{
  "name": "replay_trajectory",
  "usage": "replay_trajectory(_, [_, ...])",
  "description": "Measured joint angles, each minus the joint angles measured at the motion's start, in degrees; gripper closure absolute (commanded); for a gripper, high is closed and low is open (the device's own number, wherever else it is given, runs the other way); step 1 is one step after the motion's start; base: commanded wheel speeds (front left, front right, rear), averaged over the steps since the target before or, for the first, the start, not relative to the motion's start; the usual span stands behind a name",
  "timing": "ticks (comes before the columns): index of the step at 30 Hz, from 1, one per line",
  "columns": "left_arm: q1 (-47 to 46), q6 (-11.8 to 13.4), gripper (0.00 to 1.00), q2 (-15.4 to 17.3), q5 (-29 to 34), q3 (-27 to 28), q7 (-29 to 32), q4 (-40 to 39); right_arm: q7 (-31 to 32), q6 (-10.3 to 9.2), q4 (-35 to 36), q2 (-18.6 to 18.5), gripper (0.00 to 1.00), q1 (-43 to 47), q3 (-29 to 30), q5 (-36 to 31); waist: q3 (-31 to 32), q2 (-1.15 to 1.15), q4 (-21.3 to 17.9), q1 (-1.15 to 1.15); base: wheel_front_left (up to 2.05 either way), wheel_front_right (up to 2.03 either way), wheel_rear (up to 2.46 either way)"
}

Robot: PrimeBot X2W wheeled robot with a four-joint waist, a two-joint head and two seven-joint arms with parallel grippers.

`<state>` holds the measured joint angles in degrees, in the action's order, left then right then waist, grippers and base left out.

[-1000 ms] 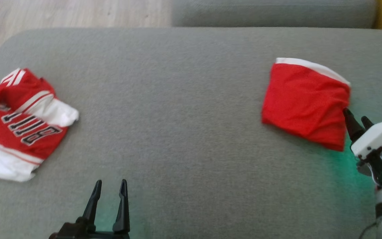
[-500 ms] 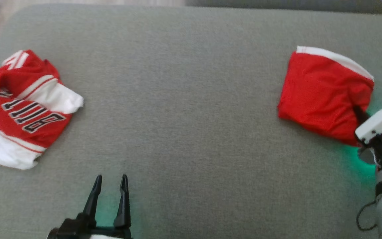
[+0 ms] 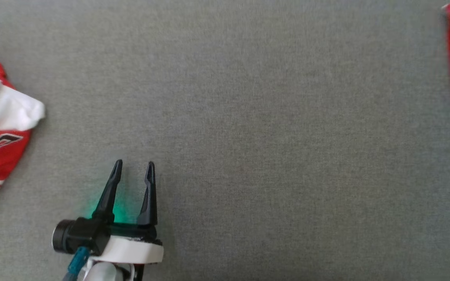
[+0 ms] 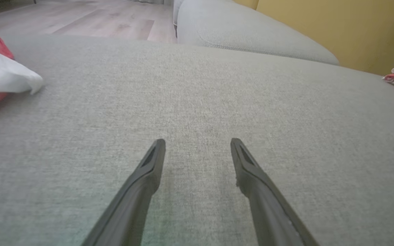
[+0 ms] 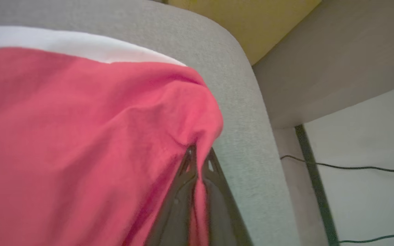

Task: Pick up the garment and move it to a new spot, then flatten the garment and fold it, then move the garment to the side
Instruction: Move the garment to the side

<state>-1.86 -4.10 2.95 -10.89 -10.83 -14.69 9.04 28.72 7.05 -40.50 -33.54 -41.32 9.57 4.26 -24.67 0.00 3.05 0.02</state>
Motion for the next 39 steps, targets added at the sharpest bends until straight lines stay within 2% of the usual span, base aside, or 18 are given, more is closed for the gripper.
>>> replay_trajectory(10, [-0.49, 0.0, 0.0, -0.09, 0.88, 1.15, -0.09, -0.66, -0.2, 0.01, -0.36, -4.31, 1.0, -3.25, -2.72, -9.77, -4.15, 0.0, -0.06, -0.01, 0.0, 0.0, 0.0])
replay_trajectory(11, [-0.49, 0.0, 0.0, -0.1, 0.88, 1.26, -0.09, -0.65, -0.53, 0.01, -0.34, -4.64, 0.92, -3.26, -2.43, -10.85, -4.09, 0.0, -0.11, -0.01, 0.0, 0.0, 0.0])
replay_trajectory(12, [-0.48, 0.02, 0.0, -0.1, 0.88, 1.34, -0.08, -0.64, -1.18, 0.02, -0.22, -4.86, 0.65, -3.35, -1.93, -11.99, -4.01, 0.0, -0.2, -0.02, 0.0, 0.0, 0.0])
replay_trajectory(13, [-0.48, 0.03, 0.0, -0.1, 0.88, 1.41, -0.08, -0.62, -1.98, 0.02, 0.04, -5.02, 0.65, -3.42, -1.78, -13.17, -3.94, 0.0, -0.31, -0.02, 0.0, 0.0, 0.0])
replay_trajectory(14, [-0.48, 0.04, 0.0, -0.09, 0.88, 1.43, -0.08, -0.62, -2.63, 0.01, 0.2, -5.01, 0.4, -3.58, -1.54, -14.12, -3.85, 0.0, -0.48, -0.02, 0.0, 0.0, 0.0])
replay_trajectory(15, [-0.48, 0.04, 0.0, -0.09, 0.88, 1.44, -0.08, -0.6, -3.1, 0.02, 0.27, -4.82, 0.0, -3.81, -1.26, -14.82, -3.76, 0.0, -0.7, -0.02, 0.0, 0.0, 0.0])
replay_trajectory(21, [-0.46, 0.15, 0.0, -0.09, 0.75, 1.35, -0.05, 0.0, -9.21, 0.02, 4.56, -1.31, 0.0, -3.83, 1.86, -19.8, -2.16, 0.0, -1.9, -0.02, 0.0, 0.0, 0.0])
replay_trajectory(26, [-0.12, 0.6, 0.0, -0.09, -0.92, 1.33, -0.01, 0.32, -15.51, 0.02, 11.33, 5.57, 0.0, -1.51, 2.07, -19.82, 1.02, 0.0, -2.63, -0.02, 0.0, 0.0, 0.0])
replay_trajectory(31, [1.98, 0.76, 0.0, -0.09, -2.38, 1.89, -0.01, 0.53, -20.01, 0.02, 18.49, 11.43, 0.0, 6.0, -1.52, -14.95, 5.99, 0.0, -3.18, -0.02, 0.0, 0.0, 0.0])
replay_trajectory(36, [4.74, 1.68, 0.0, -0.09, -3.6, 2.88, 0.0, 0.35, -23.41, 0.02, 26.29, 13.95, 0.0, 13.62, -3.36, -14.82, 10.85, 0.0, -3.14, -0.03, 0.0, 0.0, 0.0])
replay_trajectory(39, [6.4, 1.65, 0.0, -0.05, -3.92, 3.72, 0.0, 0.37, -25.53, 0.02, 31.11, 17.45, 0.0, 20.58, -3.09, -14.71, 14.42, 0.0, -2.84, -0.03, 0.0, 0.0, 0.0])
